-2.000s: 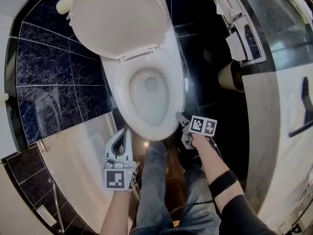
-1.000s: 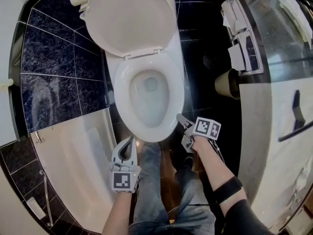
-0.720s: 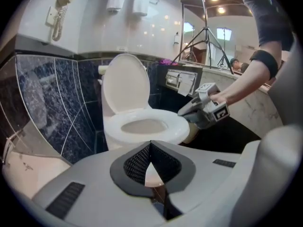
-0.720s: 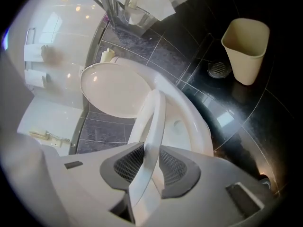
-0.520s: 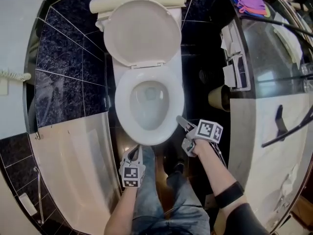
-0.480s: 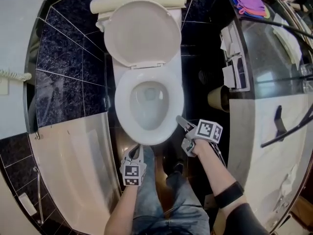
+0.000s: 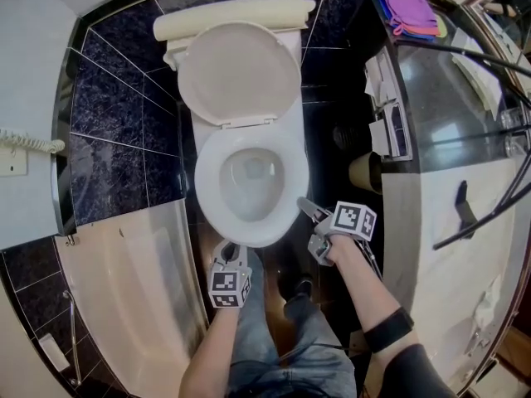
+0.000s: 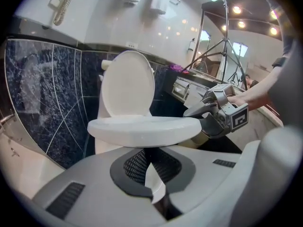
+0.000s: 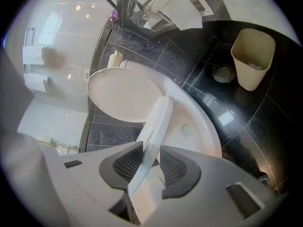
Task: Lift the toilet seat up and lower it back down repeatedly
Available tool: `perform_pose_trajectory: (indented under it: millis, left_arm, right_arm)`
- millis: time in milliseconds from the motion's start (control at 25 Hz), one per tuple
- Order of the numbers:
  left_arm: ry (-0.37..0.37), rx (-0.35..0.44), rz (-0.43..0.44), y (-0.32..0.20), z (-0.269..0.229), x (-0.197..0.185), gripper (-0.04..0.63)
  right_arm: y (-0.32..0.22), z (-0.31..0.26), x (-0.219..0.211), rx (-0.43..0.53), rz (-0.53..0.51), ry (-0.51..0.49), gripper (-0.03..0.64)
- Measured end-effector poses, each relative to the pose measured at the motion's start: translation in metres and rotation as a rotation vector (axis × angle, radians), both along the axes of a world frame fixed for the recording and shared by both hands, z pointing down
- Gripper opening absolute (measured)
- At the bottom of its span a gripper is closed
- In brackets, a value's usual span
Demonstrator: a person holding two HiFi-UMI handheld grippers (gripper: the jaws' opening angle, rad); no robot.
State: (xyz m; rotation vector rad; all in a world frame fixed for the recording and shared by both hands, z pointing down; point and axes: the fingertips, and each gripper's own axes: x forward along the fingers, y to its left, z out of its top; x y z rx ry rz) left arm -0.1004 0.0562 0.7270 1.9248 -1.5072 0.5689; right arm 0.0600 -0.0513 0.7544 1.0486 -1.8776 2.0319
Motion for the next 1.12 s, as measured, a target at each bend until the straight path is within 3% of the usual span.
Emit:
perform_pose_trajectory:
  millis: [120, 160, 240, 480, 760, 920, 1120]
  left_arm:
    - [0.006, 0.019, -0.012, -0.018, -0.021, -0.005, -0.008]
    - [0.008, 0.025, -0.015, -0.025, -0.028, -0.006, -0.008]
    - [0.011, 0.041, -0.016, -0.04, -0.044, -0.008, -0.008]
    - [0.019, 0.097, -0.014, -0.098, -0.093, -0.02, -0.008]
    - [0.007, 0.154, 0.013, -0.176, -0.138, -0.038, -0.008]
    - [-0.008, 0.181, 0.045, -0.216, -0.153, -0.046, -0.008]
    - [-0.014, 0.214, 0.063, -0.265, -0.165, -0.056, -0.008]
  right_arm:
    - [-0.012, -0.025, -0.002, 0.029, 0.004, -0.006, 0.134]
    - [-0.017, -0.037, -0.002, 0.052, -0.001, -0.006, 0.089]
    - [-0.029, -0.066, -0.004, 0.115, -0.024, 0.006, 0.085]
    - [-0.072, -0.162, -0.011, 0.412, -0.086, 0.17, 0.022]
    - [-0.103, -0.24, -0.028, 0.688, -0.183, 0.328, 0.017]
    - [-0.112, -0.256, -0.036, 0.775, -0.247, 0.401, 0.017]
    - [-0.123, -0.257, -0.046, 0.818, -0.282, 0.462, 0.017]
